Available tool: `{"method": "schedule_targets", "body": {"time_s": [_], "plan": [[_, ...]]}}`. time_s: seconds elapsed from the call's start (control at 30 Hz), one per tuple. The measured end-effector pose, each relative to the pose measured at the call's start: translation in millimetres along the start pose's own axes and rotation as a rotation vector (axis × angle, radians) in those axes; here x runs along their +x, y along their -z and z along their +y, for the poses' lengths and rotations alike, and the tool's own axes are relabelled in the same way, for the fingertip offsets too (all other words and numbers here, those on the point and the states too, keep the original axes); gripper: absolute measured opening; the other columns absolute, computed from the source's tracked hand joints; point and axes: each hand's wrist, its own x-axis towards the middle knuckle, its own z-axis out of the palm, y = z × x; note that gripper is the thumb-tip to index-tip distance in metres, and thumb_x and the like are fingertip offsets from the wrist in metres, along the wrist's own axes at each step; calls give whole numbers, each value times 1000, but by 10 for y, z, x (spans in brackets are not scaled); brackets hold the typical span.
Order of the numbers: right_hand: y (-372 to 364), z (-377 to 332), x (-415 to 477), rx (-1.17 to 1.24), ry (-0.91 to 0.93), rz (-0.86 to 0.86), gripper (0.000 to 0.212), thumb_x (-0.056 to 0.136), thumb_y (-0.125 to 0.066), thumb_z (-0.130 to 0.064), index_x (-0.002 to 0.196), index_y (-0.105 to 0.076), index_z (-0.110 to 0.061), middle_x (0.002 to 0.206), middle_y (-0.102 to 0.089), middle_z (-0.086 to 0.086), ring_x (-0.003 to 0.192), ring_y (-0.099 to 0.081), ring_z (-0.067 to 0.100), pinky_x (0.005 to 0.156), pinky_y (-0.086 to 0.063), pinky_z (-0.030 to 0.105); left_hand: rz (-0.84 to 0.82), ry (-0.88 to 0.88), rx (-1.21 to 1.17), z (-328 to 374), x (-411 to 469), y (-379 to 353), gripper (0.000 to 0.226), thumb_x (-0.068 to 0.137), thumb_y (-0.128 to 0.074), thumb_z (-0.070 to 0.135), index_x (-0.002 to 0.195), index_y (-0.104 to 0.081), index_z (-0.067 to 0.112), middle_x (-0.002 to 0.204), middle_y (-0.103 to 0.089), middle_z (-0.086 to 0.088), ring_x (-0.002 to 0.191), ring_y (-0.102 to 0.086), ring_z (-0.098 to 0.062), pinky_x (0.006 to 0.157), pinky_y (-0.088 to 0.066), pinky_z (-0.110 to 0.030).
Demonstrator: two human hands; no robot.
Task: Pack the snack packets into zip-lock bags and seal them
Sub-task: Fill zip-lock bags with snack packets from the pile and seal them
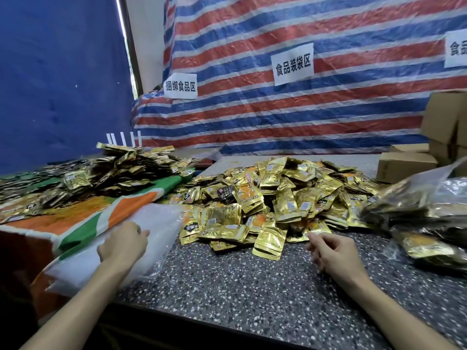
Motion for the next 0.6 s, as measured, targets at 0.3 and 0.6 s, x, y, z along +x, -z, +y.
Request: {"method": "schedule_targets", "body": {"time_s": [0.3,0.6], "plan": [[26,-54,-1,122,-53,21,30,98,-60,-21,76,-68,-3,56,-60,3,42,-49,9,39,-38,18,110,-554,-681,1062,-503,-3,14,102,-48,13,104,-58,22,86,-71,-2,73,-69,-19,63,-57,-36],[110,-63,40,381,-167,-36,53,67,-74,-66,57,-60,-16,52,-52,4,41,-40,15,43,-29,22,-268,-1063,-802,1893,-1435,-935,19,95,-52,10,103,-68,5,101,-66,1,91,-61,-5,80,-55,-28]]}}
